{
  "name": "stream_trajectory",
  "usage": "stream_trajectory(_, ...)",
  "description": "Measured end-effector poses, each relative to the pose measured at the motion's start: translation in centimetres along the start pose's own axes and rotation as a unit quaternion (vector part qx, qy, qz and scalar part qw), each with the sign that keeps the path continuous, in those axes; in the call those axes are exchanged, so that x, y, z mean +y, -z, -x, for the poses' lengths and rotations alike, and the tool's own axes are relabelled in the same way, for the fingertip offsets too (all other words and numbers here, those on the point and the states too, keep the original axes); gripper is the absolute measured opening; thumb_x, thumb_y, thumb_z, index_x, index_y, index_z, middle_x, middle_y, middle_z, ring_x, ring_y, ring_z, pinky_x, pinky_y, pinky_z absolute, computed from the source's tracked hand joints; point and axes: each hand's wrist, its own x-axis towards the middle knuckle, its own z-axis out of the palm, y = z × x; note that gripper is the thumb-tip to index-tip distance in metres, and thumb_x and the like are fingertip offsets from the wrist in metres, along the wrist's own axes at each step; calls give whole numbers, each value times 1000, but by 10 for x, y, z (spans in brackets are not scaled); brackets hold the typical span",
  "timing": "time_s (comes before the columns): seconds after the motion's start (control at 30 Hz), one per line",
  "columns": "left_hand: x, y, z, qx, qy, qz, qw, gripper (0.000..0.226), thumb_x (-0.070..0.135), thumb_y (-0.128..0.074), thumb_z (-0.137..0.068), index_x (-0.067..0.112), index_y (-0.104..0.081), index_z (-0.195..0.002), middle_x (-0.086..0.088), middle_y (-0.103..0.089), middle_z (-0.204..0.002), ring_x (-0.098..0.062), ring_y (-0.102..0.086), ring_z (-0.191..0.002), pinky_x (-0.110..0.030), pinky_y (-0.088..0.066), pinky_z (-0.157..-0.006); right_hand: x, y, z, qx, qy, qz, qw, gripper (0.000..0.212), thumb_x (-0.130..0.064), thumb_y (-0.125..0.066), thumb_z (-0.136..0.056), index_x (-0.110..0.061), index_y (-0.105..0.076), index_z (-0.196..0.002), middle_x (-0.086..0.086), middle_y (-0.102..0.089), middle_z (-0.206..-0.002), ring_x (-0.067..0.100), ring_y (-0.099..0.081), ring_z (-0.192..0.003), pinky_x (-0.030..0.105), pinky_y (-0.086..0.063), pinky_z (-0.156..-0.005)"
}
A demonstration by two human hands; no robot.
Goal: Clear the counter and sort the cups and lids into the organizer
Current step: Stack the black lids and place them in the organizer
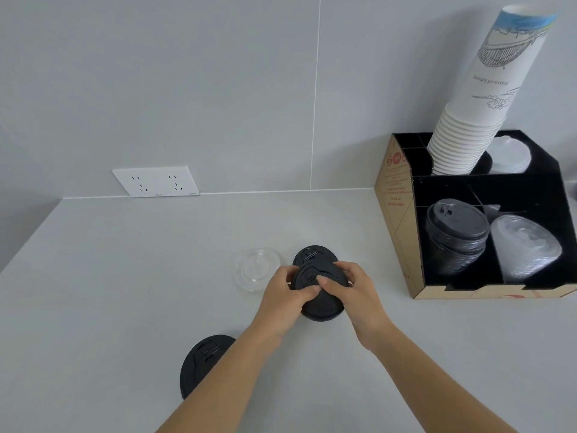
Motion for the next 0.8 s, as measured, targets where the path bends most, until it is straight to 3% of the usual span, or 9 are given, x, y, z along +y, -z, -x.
stream_trajectory(0.17, 7, -19, -10, 66, -40, 55, 995, 33, 12, -64, -85, 20, -53, -115, 7, -62, -104, 5, -57, -92, -2, -44, -63, -4, 3, -18, 19, 33, 6, 999, 27, -15, -67, -85, -17, -56, -109, -1, -63, -104, 13, -60, -97, 24, -49, -80)
stream_trajectory(0.43, 7, -35, -39, 137, -41, 59, 988, 44, 16, -59, -89, 18, -46, -132, 9, -56, -115, -10, -52, -110, -22, -40, -91, -6, 1, -51, 13, 67, 92, 993, 28, -22, -63, -87, -19, -54, -114, -10, -60, -102, 8, -58, -96, 25, -48, -85)
stream_trajectory(0.57, -3, -42, -48, 149, -17, 60, 987, 47, 19, -55, -92, 16, -41, -136, 5, -53, -124, -13, -50, -118, -24, -39, -98, 5, 2, -66, 10, 65, 179, 982, 35, -28, -61, -87, -18, -53, -120, -3, -61, -111, 15, -58, -105, 34, -49, -93)
stream_trajectory(0.7, -7, -47, -54, 160, -28, 18, 987, 41, 22, -52, -94, 16, -42, -134, 12, -50, -113, -7, -48, -110, -16, -37, -92, 9, 2, -76, -6, 65, 223, 972, 35, -31, -57, -89, -18, -53, -121, -1, -61, -116, 19, -56, -110, 40, -45, -99)
stream_trajectory(0.8, -14, -50, -61, 197, -43, -77, 976, 43, 32, -49, -93, 11, -43, -130, 1, -52, -122, -19, -43, -122, -34, -34, -105, 6, 3, -81, -7, 69, 274, 959, 39, -35, -53, -91, -21, -49, -127, -2, -59, -120, 15, -51, -112, 41, -31, -108)
